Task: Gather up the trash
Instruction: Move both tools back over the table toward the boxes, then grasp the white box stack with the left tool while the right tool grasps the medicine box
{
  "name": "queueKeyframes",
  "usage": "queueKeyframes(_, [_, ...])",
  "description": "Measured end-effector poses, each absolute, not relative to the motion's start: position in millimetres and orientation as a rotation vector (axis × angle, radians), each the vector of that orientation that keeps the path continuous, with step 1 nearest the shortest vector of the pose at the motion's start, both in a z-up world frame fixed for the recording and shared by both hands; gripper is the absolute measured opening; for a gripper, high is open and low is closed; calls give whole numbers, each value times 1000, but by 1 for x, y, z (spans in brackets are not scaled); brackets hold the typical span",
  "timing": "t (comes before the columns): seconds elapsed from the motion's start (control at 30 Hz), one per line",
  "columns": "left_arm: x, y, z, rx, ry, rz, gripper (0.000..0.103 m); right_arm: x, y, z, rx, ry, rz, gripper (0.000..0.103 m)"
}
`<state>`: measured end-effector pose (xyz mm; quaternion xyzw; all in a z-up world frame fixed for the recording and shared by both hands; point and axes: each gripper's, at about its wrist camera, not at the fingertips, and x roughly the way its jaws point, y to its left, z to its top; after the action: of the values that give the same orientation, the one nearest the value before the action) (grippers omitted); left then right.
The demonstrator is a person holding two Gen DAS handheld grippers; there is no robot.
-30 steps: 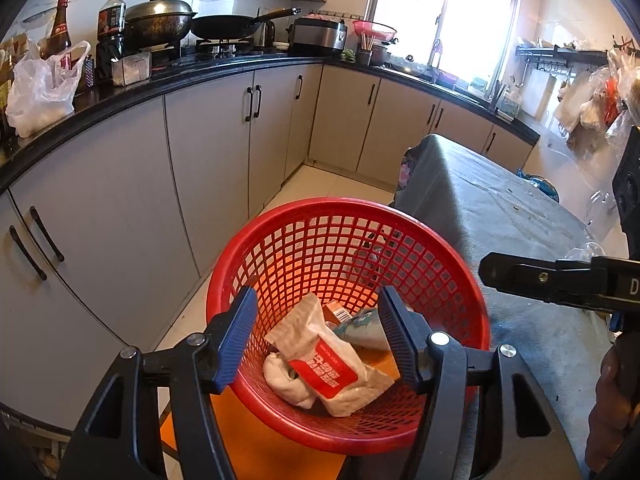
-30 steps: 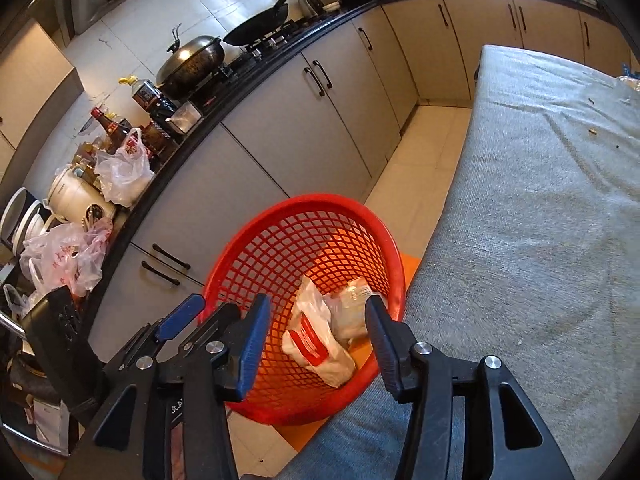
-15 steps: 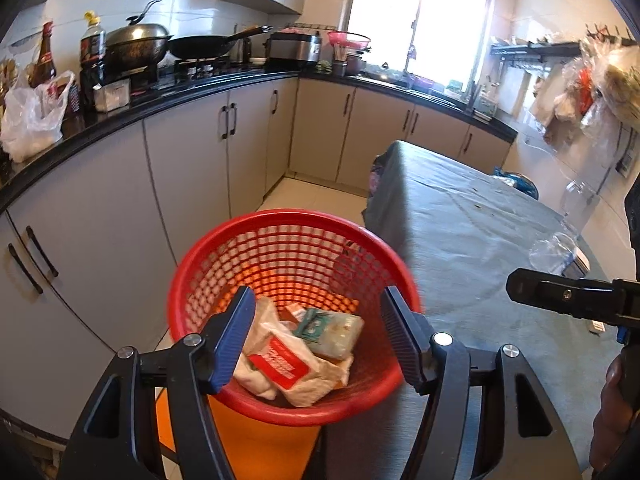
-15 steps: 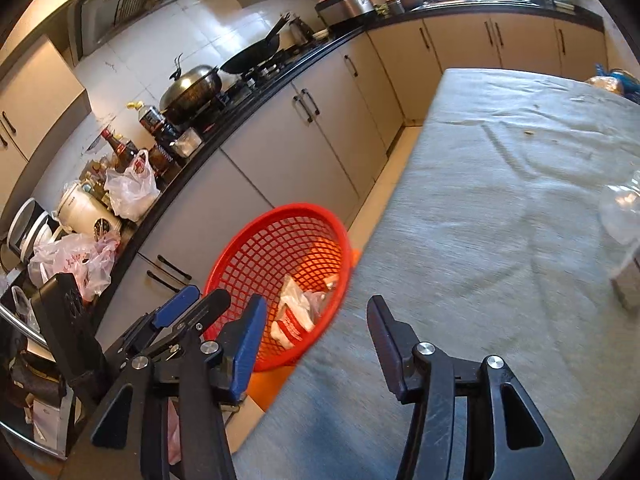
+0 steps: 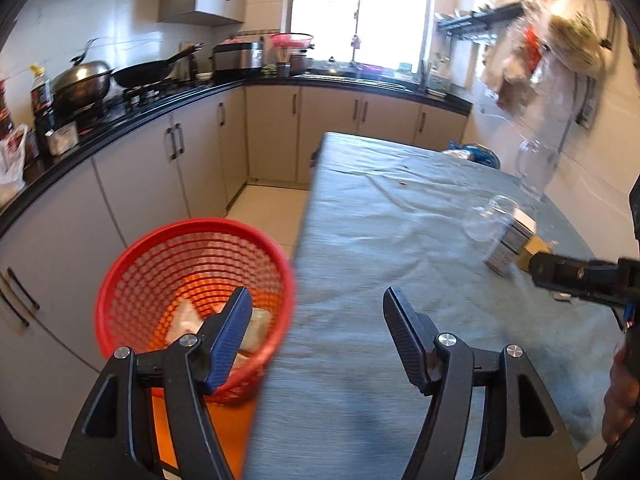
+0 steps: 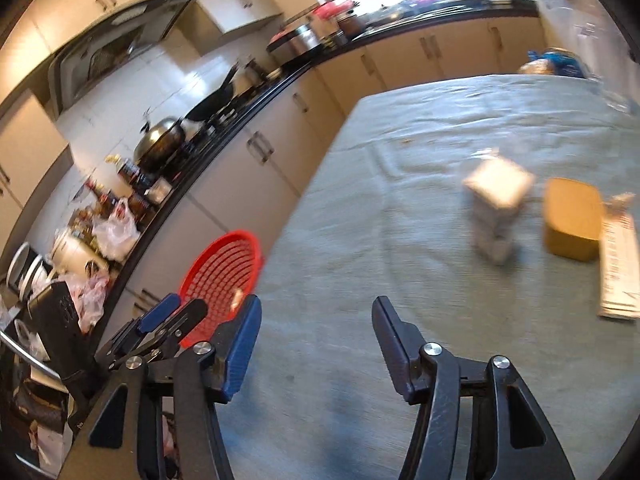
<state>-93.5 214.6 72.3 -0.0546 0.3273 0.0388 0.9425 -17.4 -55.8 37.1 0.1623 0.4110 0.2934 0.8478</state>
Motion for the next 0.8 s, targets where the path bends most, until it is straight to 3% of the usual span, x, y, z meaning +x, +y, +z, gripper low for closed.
queueKeyframes(0.4, [-82,138,66,-2,704,-37,71,14,-197,19,377,850,231,73])
queueKeyframes(0.8, [-72,121,61,42,732,-78,72,44,-182,-16,176,940,107,73])
